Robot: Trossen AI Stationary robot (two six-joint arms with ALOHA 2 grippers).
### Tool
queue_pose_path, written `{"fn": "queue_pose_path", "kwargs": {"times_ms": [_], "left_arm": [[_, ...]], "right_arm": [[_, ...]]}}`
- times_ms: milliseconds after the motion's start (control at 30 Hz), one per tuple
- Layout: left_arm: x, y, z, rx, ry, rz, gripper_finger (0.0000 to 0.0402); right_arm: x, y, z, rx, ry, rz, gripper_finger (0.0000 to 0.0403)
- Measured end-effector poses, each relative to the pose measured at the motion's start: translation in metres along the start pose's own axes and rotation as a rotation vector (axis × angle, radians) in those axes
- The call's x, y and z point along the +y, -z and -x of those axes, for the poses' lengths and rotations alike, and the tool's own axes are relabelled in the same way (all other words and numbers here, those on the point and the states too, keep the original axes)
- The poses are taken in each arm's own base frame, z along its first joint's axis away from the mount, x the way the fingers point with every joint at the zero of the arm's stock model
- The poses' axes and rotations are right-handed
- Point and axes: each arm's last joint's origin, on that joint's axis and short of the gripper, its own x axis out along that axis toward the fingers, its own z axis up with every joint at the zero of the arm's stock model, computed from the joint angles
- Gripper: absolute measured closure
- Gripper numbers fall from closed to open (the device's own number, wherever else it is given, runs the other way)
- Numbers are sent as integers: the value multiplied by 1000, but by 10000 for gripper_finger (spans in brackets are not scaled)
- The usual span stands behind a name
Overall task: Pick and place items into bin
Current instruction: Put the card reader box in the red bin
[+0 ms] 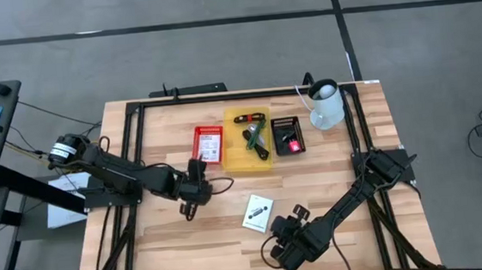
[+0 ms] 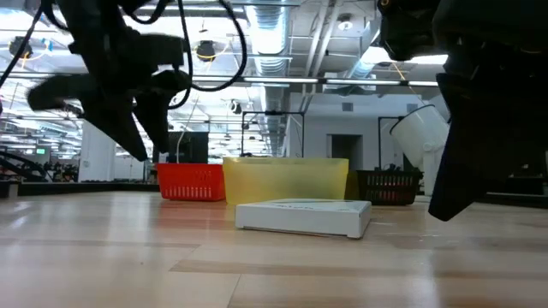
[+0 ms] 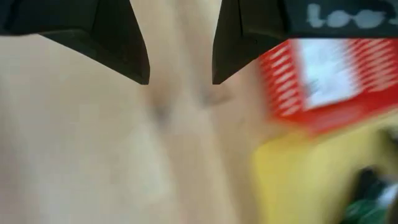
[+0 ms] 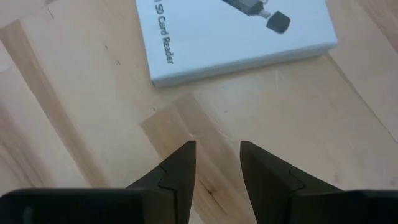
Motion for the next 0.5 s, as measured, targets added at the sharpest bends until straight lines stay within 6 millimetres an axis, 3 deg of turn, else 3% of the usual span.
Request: {"fn": "queue_pose_path", "kwargs": {"times_ms": [200, 500], "left_arm": [[-9, -15, 3, -173, 159, 56, 234], [-10, -24, 2, -245, 144, 128, 235]], "right_arm": [[5, -6, 8, -5, -16, -2, 282], [5, -17, 13, 139, -57, -19, 282]]}}
